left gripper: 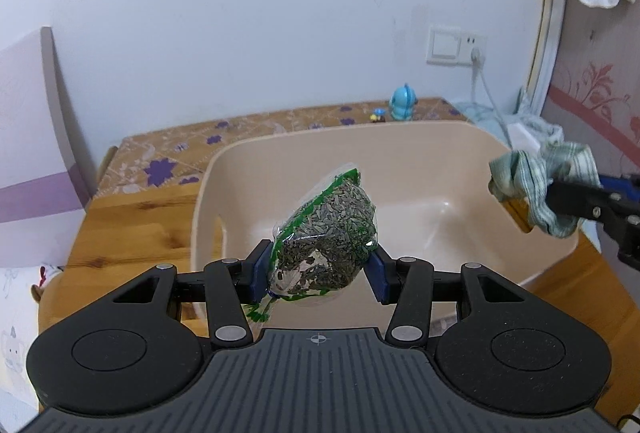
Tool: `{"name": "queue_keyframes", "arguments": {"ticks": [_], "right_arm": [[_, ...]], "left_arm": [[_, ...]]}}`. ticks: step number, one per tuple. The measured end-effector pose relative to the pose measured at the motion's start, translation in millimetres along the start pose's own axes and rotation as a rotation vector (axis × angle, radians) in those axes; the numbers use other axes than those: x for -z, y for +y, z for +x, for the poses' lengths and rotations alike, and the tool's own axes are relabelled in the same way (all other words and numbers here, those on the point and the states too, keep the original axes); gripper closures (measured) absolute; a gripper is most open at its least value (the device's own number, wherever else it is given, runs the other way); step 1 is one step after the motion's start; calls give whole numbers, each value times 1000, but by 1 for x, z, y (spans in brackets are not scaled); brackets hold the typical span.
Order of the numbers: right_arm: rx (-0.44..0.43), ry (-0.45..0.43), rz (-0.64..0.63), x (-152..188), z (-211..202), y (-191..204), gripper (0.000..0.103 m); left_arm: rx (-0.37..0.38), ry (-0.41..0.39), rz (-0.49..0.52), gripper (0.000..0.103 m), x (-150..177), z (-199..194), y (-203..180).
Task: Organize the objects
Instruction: 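Carry the mesh bag and checked cloth over the beige bin with both tools, then open both tools to drop the mesh bag and cloth into the bin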
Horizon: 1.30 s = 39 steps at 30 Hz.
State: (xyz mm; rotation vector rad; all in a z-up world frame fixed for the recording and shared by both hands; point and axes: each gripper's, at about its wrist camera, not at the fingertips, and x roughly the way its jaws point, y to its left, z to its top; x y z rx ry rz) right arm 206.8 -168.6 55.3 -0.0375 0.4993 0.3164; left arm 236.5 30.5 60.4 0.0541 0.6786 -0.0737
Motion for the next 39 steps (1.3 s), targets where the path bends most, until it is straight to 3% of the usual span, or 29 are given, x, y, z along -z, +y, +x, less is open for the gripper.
{"name": "queue_keyframes", "arguments": {"ticks": [8, 22, 24, 26, 27, 28, 32, 34, 39], "right_arm": [[2, 95, -3, 8, 38, -3, 86], [13, 184, -31, 22, 57, 2, 84], [16, 193, -29, 23, 59, 2, 83], [23, 195, -23, 23, 58, 2, 78], [24, 194, -23, 23, 58, 2, 70], [25, 192, -22, 22, 57, 2, 64], [28, 183, -28, 21, 51, 4, 58], [30, 175, -30, 20, 47, 5, 45], [24, 156, -31, 19, 33, 6, 33]], "left_arm": [[-11, 86, 33, 53, -5, 43, -11], [2, 161, 12, 52, 3, 74, -9], [3, 162, -4, 45, 3, 74, -6], [16, 153, -33, 31, 3, 71, -2], [23, 144, -45, 26, 2, 69, -1], [27, 135, -53, 24, 2, 67, 1], [27, 103, -51, 23, 0, 56, 1], [23, 91, -56, 20, 0, 49, 2], [35, 76, -63, 18, 4, 30, 4]]}}
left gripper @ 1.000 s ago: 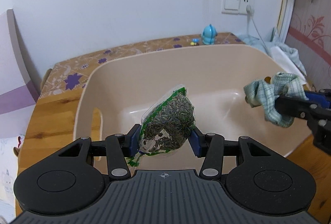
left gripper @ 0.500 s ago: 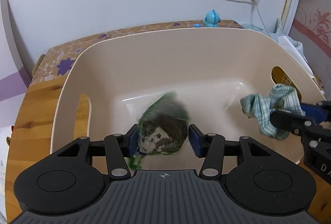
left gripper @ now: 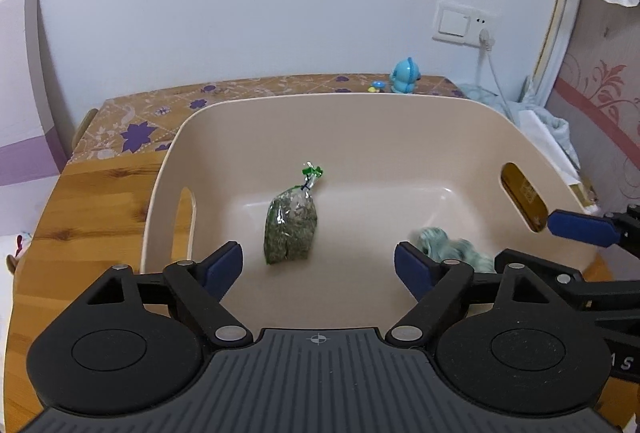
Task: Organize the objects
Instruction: 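Open both tools to drop the mesh bag and cloth into the bin, then move both tools back toward the remaining items on the table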
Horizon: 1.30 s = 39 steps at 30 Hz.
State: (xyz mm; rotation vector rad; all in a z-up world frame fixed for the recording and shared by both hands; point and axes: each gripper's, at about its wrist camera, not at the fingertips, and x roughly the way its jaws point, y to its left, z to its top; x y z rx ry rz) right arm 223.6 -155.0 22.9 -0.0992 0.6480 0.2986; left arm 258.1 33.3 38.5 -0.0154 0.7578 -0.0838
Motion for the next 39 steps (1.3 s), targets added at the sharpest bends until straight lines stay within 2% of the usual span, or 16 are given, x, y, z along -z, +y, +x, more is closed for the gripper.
{"name": "queue_keyframes", "arguments": {"ticks": [9, 21, 39], "right_arm": [[-4, -24, -29, 7, -28, 8, 15], [-17, -9, -38, 28, -51, 19, 6], [-29, 78, -59, 81, -60, 27, 5]], "left_arm": [[-15, -45, 20, 16, 13, -41, 4], [-49, -62, 71, 14, 50, -77, -2], [-88, -2, 84, 14, 107, -78, -5]]}}
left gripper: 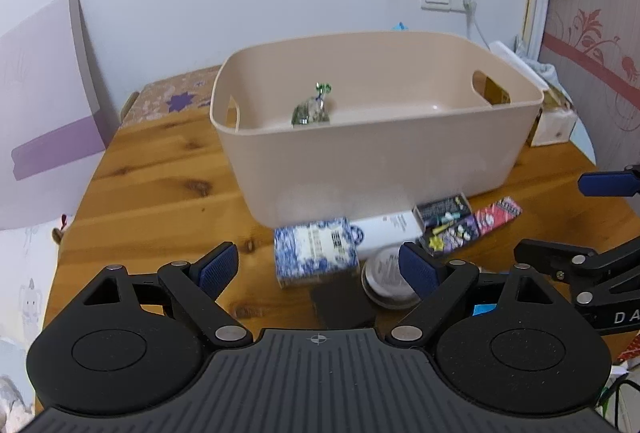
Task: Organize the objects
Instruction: 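Move both tools back toward the remaining items on the table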
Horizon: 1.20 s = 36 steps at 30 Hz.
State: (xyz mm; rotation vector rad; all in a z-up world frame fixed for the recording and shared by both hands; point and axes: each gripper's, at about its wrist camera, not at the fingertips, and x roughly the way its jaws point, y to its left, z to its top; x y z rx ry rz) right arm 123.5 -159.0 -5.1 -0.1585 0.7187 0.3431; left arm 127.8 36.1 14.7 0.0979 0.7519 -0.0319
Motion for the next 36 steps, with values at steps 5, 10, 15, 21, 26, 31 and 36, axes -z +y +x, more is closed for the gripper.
{"name": "queue_keyframes", "arguments": {"ticks": [5, 10, 15, 21, 26, 31, 36], "right_arm": [[-7, 20, -29, 8, 0, 7, 5], [-32, 47, -29, 17, 6, 9, 5], [-68, 68, -22, 25, 11, 11, 5], [-73, 107, -24, 33, 24, 15, 5], [-66, 137, -35, 35, 37, 17, 5], [-58, 162, -36, 35, 49, 17, 5], [-63, 159, -25, 35, 53, 15, 5]], "left_arm": [[3, 31, 0, 14, 15, 4, -4], [1, 55, -6, 14, 25, 9, -4], [25, 92, -22, 14, 34, 17, -2], [36, 126, -47, 14, 43, 26, 3], [50, 150, -81, 14, 48, 34, 7], [48, 152, -105, 14, 46, 42, 10], [46, 143, -114, 14, 42, 46, 12]]}}
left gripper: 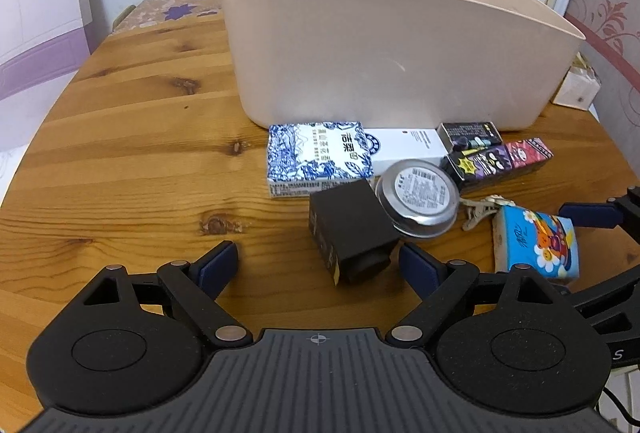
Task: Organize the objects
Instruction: 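Move both tools back toward the remaining items on the table, then grasp the black cube with the left tool while the right tool grasps the cartoon tissue pack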
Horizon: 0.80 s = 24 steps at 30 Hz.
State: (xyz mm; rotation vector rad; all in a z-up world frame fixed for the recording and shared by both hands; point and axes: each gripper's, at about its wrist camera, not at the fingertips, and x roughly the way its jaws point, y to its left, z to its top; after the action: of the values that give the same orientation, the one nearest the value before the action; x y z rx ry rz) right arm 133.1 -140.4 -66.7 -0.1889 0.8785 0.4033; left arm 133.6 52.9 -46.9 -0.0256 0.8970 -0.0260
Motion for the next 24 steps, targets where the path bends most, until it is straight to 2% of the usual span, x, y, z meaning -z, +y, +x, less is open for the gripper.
{"name": "queue_keyframes", "arguments": {"ticks": [5, 9, 14, 15, 21, 24], "right_arm": [[2, -9, 2, -1, -1, 0, 13], [5, -19, 17, -2, -3, -2, 32], [9, -21, 29, 0, -7, -3, 34], [8, -21, 32, 1, -7, -4, 34], [16, -34, 49, 2, -12, -4, 35], [17, -44, 54, 4, -16, -4, 36]], "left_arm": [[-5, -7, -8, 14, -3, 2, 0], [-8, -20, -35, 22, -4, 2, 2], [-39, -37, 6, 40, -3, 1, -3], [-42, -44, 14, 46, -2, 0, -4], [-36, -55, 21, 68, 1, -4, -2], [-36, -58, 21, 70, 3, -5, -1]]}}
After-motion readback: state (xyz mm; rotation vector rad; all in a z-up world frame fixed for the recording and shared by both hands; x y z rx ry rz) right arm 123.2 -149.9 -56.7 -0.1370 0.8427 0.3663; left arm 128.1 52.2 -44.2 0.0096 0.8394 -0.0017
